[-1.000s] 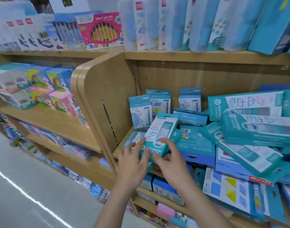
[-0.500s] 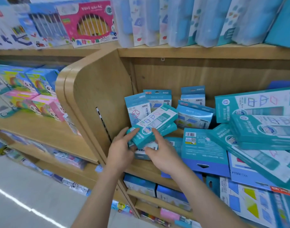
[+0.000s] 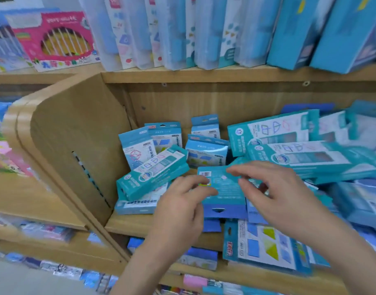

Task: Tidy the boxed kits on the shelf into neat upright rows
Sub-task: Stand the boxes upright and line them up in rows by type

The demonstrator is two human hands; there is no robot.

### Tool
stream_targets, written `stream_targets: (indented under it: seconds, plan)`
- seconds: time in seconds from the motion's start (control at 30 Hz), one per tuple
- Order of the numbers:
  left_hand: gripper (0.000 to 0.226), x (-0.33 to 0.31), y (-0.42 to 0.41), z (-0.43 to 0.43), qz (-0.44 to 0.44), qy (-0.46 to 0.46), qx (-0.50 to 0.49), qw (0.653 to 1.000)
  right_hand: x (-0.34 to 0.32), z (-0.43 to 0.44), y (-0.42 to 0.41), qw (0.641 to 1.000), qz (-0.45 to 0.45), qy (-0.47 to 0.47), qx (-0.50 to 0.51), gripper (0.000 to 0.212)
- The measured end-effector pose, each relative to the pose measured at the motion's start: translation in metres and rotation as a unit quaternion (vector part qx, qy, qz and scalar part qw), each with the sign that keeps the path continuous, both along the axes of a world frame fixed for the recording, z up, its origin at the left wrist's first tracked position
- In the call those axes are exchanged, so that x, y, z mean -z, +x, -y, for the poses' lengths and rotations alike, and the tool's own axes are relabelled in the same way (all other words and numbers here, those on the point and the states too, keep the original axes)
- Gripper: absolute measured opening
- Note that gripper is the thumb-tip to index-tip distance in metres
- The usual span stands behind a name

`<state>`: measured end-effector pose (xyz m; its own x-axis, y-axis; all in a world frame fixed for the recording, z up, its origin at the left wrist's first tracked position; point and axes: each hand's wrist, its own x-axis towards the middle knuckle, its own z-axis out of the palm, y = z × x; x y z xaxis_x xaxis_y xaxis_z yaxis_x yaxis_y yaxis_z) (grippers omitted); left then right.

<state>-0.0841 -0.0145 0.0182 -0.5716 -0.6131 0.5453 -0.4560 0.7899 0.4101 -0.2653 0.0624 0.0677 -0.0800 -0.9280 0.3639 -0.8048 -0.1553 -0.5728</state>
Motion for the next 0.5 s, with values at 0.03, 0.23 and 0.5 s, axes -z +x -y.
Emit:
stream_targets:
  seconds: [0.03, 0.23, 0.5]
  plan:
    - [0.037, -0.004, -0.015, -0.009, -0.01, -0.008, 0.03, 0.999, -0.002, -0.014, -0.013, 1.0, -0.006, -0.017, 0.015, 0.027]
    - [0.022, -0.014, -0.117, -0.062, -0.033, -0.023, 0.156, 0.987, 0.007, -0.096, -0.11, 0.983, 0.011, -0.093, 0.158, 0.028]
    - [0.027, 0.003, -0.267, -0.148, 0.094, -0.055, 0.231, 0.967, 0.066, -0.2, -0.258, 0.947, -0.085, 0.123, 0.284, 0.068]
